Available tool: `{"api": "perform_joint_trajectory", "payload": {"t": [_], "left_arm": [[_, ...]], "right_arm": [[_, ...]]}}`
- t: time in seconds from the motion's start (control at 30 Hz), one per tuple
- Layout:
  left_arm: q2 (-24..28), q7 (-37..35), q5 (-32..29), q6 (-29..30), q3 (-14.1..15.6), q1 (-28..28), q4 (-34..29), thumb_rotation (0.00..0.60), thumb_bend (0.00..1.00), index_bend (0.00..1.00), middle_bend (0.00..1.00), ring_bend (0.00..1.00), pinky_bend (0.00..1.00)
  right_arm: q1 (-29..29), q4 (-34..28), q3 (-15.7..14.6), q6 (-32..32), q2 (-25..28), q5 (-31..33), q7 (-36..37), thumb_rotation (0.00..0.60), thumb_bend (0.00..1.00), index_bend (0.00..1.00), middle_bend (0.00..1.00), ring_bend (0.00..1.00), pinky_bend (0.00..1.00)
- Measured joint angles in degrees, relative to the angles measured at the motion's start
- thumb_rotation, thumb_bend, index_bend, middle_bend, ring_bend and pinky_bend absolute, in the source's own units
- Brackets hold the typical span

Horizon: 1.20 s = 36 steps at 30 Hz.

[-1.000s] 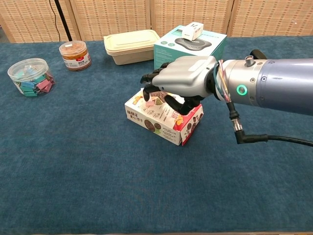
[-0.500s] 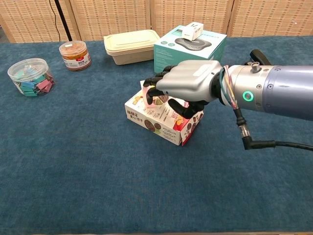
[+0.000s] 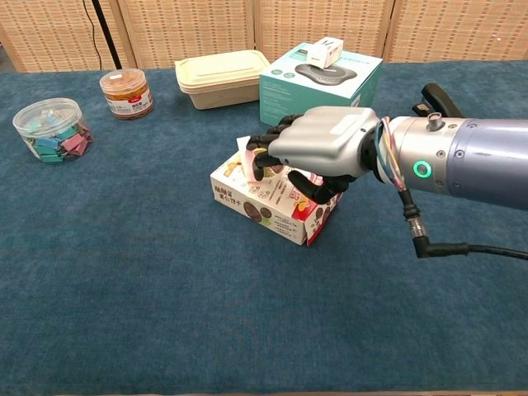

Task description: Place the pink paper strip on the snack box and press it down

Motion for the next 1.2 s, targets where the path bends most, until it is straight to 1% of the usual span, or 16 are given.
{"api": "perform_joint_trajectory", "payload": {"t": [0.37, 0.6, 0.87, 0.97, 1.2], "left_arm": [[0.08, -0.36, 0.34, -0.2, -0.05, 0.17, 0.05, 0.6, 0.1, 0.0, 0.0, 0.0, 0.0], [0.19, -0.69, 0.74, -0.17, -0.01, 0.33, 0.09, 0.6, 0.1, 0.0, 0.0, 0.0, 0.0], [0.27, -1.08, 0.92, -0.34, -0.06, 0.37, 0.18, 0.6, 0.1, 0.0, 0.0, 0.0, 0.0], [0.27, -1.11, 0.97, -0.29, -0.05, 0.44, 0.22, 0.6, 0.1, 0.0, 0.0, 0.0, 0.0], [0.31, -1.35, 1.23, -0.22, -0.01, 0.57, 0.34, 0.6, 0.1, 0.0, 0.0, 0.0, 0.0]], "right_arm": [[-1.3, 0.09, -1.2, 1.82, -0.21, -2.97, -1.27, 0.6, 0.87, 0.22, 0.0, 0.0, 0.0], [-1.89, 1.2, -1.46, 2.28, -0.21, -3.52, -2.55, 0.6, 0.87, 0.22, 0.0, 0.0, 0.0], [-2.82, 0.75, -1.77, 2.57, -0.25, -5.12, -2.48, 0.6, 0.87, 0.23, 0.0, 0.0, 0.0], [-3.02, 0.74, -1.7, 2.54, -0.65, -5.56, -2.49, 0.6, 0.87, 0.22, 0.0, 0.0, 0.0], [-3.12, 1.45, -0.49, 2.59, -1.36, -5.08, -2.96, 0.6, 0.87, 0.22, 0.0, 0.0, 0.0]]}}
